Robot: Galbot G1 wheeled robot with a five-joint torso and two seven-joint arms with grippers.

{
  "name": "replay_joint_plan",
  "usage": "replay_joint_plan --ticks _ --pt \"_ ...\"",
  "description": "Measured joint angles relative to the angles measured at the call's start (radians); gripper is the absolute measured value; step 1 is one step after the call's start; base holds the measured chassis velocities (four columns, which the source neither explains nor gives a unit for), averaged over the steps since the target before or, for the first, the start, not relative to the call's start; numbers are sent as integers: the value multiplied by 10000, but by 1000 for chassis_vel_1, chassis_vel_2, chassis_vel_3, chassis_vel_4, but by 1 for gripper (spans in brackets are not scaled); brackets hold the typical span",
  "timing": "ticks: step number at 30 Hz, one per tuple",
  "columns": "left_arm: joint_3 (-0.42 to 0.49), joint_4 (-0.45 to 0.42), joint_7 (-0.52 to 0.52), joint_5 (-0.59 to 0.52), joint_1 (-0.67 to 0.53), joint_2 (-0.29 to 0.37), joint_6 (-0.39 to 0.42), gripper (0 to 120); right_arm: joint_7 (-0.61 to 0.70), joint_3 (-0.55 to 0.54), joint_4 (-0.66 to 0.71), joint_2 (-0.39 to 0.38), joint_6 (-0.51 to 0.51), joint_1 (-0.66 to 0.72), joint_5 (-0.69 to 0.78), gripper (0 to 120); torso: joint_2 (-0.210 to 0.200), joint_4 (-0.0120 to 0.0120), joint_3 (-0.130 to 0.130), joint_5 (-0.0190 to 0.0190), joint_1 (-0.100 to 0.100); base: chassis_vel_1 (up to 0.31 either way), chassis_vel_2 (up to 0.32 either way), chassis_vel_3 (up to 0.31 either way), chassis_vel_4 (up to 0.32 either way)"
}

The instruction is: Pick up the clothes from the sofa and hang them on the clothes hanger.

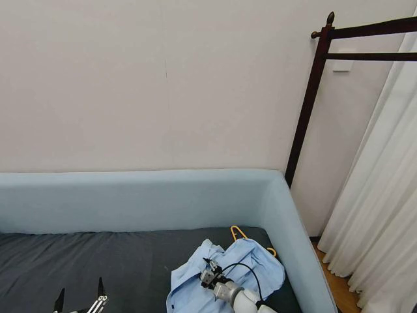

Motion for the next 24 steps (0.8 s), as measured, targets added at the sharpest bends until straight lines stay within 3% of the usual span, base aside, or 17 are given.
replay_joint_plan --ticks 10,13,16,19,21,22,24 --pt "50 151 -1 -30 -46 105 -86 100 284 159 70 138 301 -80 2 3 0 1 -1 0 0 0 0 0 0" --pt "37 186 0 -53 -42 149 -102 100 291 143 300 67 352 -101 354 0 0 1 0 1 0 0 0 0 0" --pt "36 196 -1 -119 -28 232 -122 100 397 -261 991 -289 354 -88 1491 0 0 1 0 1 0 0 0 0 0" --pt "114 201 188 -392 -13 407 -208 100 898 -1096 2796 -1015 -40 240 4025 0 0 -3 0 1 0 0 0 0 0" --pt "250 188 712 -1069 -28 535 -440 100 1587 -1401 4013 -1252 -448 733 5579 0 0 1 -1 0 -1 0 0 0 0" --pt "250 188 712 -1069 -28 535 -440 100 1587 -1401 4013 -1252 -448 733 5579 0 0 1 -1 0 -1 0 0 0 0" --pt "520 189 1554 -2140 -153 669 -832 100 2379 -1504 5170 -1342 -1071 1329 6545 0 0 3 -1 0 -1 0 0 0 0"
